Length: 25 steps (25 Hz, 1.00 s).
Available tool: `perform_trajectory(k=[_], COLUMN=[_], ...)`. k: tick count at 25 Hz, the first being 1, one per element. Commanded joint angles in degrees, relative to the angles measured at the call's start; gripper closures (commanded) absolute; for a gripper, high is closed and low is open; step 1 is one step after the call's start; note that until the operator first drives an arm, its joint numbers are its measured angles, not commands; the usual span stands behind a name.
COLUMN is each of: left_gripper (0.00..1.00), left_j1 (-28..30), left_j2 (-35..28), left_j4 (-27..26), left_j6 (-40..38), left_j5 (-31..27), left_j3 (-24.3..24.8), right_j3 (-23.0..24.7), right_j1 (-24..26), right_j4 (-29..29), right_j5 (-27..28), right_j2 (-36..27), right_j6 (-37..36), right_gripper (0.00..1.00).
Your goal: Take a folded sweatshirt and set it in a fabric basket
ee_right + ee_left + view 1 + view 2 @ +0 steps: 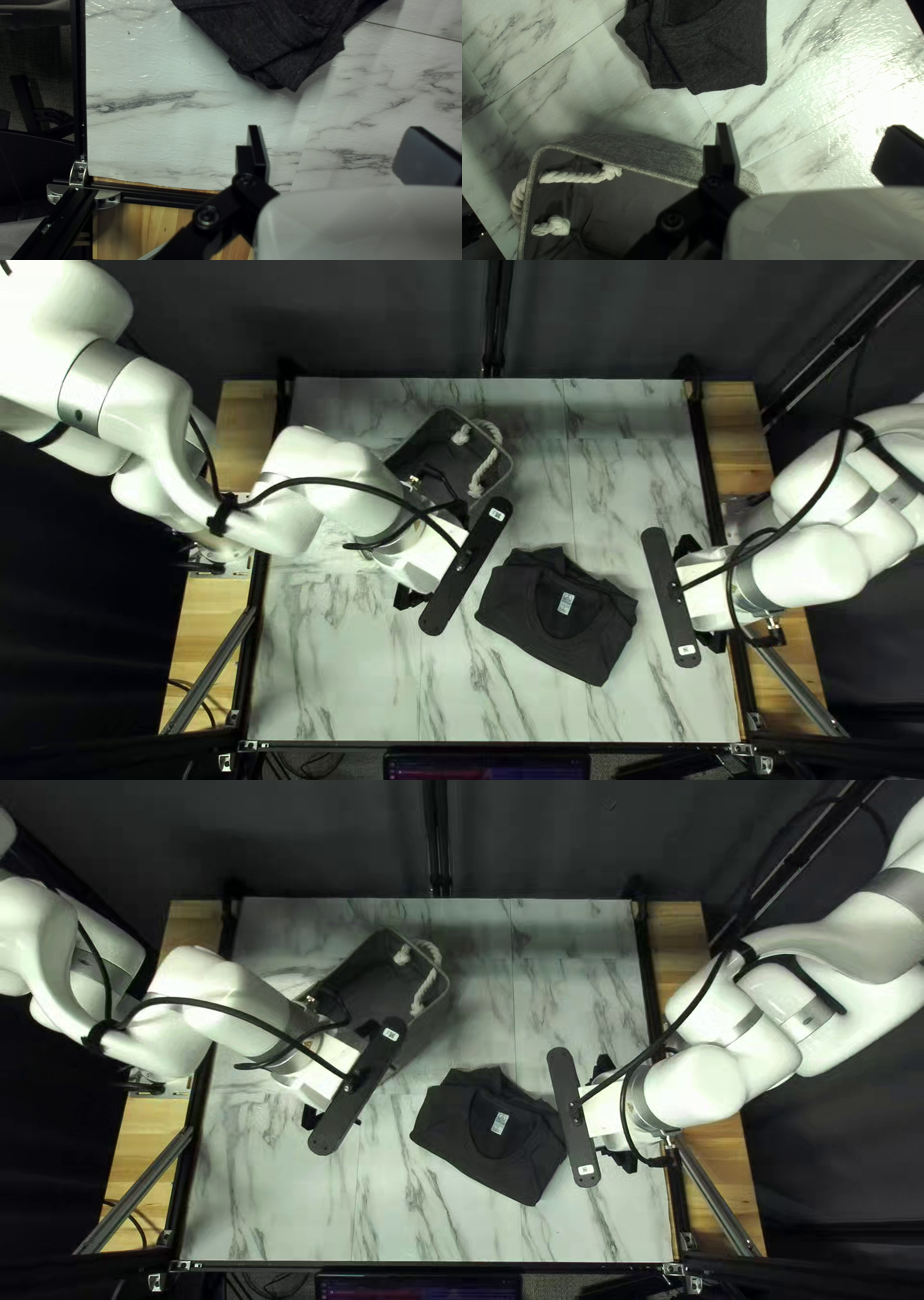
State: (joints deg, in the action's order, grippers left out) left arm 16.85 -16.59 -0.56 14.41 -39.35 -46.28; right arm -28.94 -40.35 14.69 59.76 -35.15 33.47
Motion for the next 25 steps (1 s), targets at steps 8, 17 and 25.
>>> perform_trajectory(k=[8, 17, 25], left_gripper=[0.0, 0.0, 0.0], left_j1=[-3.47, -4.44, -4.12], left_j2=[10.21, 10.0, 8.67], left_j4=[-19.5, -27.49, -32.34], left_j6=[21.65, 32.59, 38.84], left_j5=[6.17, 7.12, 10.37], left_j3=[-3.78, -1.9, 1.01], right_j3=[3.07, 0.8, -2.55], right_j1=[-8.46, -5.95, -6.43], right_j4=[9.61, 9.66, 15.53], right_j5=[-6.78, -10.23, -8.68], right_j2=[7.02, 17.09, 26.06], right_j6=[8.47, 1.65, 5.76], right_gripper=[0.0, 0.0, 0.0])
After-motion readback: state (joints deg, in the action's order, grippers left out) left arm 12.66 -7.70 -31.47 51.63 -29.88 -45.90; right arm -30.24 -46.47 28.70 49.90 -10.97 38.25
